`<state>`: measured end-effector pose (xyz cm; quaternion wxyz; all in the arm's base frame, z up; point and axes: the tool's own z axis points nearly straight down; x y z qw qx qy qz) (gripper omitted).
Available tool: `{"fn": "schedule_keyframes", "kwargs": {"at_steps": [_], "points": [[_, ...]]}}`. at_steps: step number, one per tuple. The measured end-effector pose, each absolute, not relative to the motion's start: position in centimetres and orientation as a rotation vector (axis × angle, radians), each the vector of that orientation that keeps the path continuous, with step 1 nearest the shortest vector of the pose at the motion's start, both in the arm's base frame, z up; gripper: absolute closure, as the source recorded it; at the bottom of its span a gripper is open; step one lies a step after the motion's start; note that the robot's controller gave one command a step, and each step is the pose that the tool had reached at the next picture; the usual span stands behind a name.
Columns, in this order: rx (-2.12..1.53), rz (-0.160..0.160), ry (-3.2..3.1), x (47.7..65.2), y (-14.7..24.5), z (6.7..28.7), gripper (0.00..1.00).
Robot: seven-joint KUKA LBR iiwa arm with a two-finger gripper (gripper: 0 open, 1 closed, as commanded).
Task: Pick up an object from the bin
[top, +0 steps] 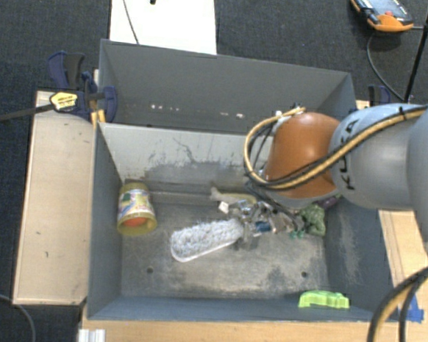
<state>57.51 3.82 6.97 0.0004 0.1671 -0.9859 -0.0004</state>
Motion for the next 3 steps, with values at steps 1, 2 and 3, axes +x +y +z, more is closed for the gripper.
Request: {"fn": "schedule_keyframes", "kwargs": {"at_steps": [1,2,3], "points": [[0.523,-0.002,-3.097,57.5,3.8,7.0,1.00],[0.546,-0.001,-3.093,57.0,4.7,16.3,0.00],[0.560,0.001,-3.104,57.0,5.3,22.1,0.00]]}}
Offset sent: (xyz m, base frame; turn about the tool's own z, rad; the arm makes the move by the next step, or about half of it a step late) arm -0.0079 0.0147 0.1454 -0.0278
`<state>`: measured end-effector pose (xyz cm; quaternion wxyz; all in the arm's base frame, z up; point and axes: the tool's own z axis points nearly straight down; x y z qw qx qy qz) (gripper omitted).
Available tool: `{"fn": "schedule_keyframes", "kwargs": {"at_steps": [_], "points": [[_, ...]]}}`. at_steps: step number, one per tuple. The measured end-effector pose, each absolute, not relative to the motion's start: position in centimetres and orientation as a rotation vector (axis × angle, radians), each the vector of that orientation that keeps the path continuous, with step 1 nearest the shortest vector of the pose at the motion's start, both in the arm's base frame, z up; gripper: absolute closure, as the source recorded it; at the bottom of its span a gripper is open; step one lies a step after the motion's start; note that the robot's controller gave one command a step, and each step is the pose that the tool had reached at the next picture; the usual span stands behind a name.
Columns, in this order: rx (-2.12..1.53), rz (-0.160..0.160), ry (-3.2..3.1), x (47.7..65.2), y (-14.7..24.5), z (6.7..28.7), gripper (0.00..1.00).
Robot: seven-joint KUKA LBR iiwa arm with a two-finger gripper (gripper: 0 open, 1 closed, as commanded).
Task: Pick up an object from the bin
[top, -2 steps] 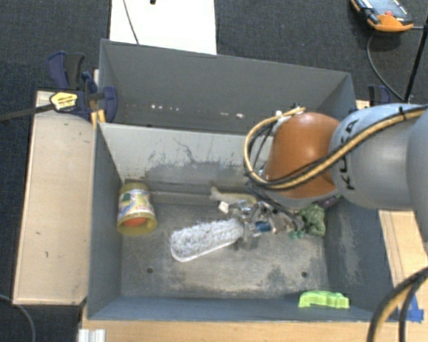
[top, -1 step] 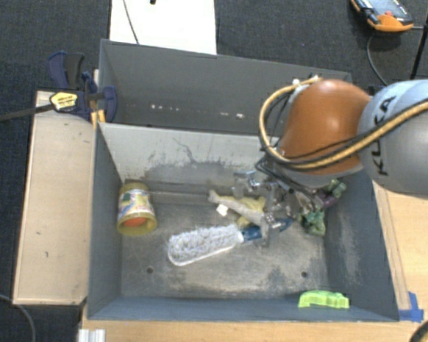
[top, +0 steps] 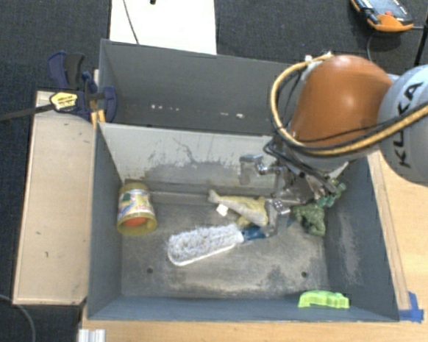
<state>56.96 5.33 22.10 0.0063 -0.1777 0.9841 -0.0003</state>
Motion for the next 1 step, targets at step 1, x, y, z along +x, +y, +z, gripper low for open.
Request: {"fn": "schedule_keyframes", "kwargs": {"at_steps": [1], "points": [[-0.540,0.000,3.088,56.65,6.25,18.46,0.00]]}}
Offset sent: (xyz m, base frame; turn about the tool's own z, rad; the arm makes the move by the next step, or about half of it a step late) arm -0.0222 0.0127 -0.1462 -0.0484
